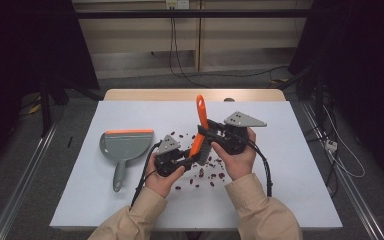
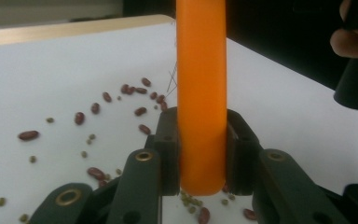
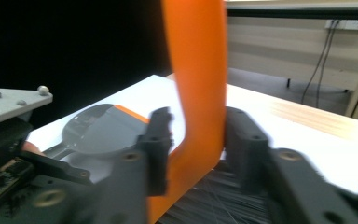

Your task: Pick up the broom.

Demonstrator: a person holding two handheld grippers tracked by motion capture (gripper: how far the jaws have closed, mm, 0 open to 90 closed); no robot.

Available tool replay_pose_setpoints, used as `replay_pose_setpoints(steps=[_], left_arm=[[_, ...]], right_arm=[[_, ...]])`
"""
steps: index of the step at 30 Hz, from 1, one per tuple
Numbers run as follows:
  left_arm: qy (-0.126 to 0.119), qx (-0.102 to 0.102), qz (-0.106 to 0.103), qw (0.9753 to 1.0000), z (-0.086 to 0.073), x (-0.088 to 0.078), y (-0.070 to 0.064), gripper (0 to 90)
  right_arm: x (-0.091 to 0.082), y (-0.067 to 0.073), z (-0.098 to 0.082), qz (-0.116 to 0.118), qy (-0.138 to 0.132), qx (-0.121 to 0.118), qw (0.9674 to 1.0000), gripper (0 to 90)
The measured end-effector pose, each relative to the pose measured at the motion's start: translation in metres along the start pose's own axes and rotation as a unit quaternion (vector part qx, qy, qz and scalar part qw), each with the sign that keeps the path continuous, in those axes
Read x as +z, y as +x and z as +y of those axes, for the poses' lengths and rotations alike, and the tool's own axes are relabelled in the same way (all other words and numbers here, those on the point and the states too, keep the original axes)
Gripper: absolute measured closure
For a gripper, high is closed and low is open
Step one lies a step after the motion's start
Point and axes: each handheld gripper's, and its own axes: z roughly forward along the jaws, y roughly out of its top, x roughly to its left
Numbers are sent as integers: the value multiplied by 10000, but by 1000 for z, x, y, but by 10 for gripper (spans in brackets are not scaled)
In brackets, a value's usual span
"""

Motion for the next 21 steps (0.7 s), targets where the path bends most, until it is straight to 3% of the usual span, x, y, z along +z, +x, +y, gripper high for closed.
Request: replay_pose_setpoints(steps=[2, 6, 9, 14, 16, 21], left_arm=[[-56, 39, 117, 9999, 1, -2, 2, 710], [-203, -62, 309, 9993, 1, -6, 7, 709], [-233, -60, 429, 9988, 1, -8, 9, 709], [-265, -10, 556, 9981, 0, -7, 8, 709], [-306, 75, 562, 9979, 0, -7, 5, 708], [-465, 274, 673, 9963, 1, -9, -4, 687]], right_arm=[[1, 2, -1, -101, -49, 28, 9999, 426], [2, 3, -5, -348, -153, 418, 9984, 312], [4, 5, -9, -293, -101, 641, 9975, 301], [13, 11, -15, -308, 85, 714, 9969, 306], [20, 16, -17, -169, 93, 987, 9949, 333], [29, 20, -19, -452, 265, 1284, 9903, 346]])
